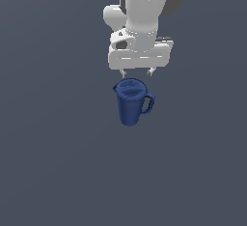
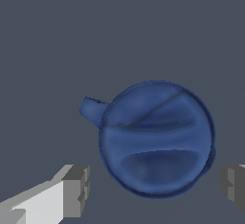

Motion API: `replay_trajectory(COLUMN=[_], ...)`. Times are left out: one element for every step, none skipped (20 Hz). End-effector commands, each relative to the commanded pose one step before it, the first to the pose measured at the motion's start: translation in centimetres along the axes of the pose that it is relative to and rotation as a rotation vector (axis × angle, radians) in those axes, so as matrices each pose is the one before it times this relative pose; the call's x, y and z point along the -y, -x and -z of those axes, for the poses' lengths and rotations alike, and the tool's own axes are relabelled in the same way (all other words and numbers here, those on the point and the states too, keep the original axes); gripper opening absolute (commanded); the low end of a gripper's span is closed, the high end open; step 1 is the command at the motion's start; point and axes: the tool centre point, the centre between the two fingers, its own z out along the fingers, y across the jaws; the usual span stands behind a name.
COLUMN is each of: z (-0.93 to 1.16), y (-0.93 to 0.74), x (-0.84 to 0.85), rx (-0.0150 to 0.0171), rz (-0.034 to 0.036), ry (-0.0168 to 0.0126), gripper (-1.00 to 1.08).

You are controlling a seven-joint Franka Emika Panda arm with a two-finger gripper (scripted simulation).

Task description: Pick up the object and move it to a goal position.

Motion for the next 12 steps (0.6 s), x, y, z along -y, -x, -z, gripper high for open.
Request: replay_trajectory(z=[0.0,0.04,0.121,0.195,0.28,0.354,0.436,0.515,0.594,0.673,0.751,0.829], y=[0.0,-0.005,-0.015,-0.029,-0.036,-0.05,-0.057,-0.067,-0.076,-0.084,-0.091,-0.098], x=[-0.001,0.0,-0.002,-0.007,-0.006,-0.01,-0.01,-0.012,-0.013,-0.013,-0.013,-0.012], rx=[0.0,-0.0006,-0.00181,-0.00289,-0.00418,-0.00527,-0.00651,-0.00767,-0.00885,-0.01003,-0.01117,-0.0123], rz=[0.0,0.00033,0.00095,0.00153,0.00221,0.0028,0.00347,0.00412,0.00479,0.00547,0.00616,0.00688], ry=[0.0,-0.00009,-0.00034,-0.00052,-0.00071,-0.00083,-0.00094,-0.00097,-0.00093,-0.00082,-0.00061,-0.00031], gripper=[0.28,0.28,0.28,0.28,0.28,0.28,0.28,0.28,0.28,0.28,0.28,0.28])
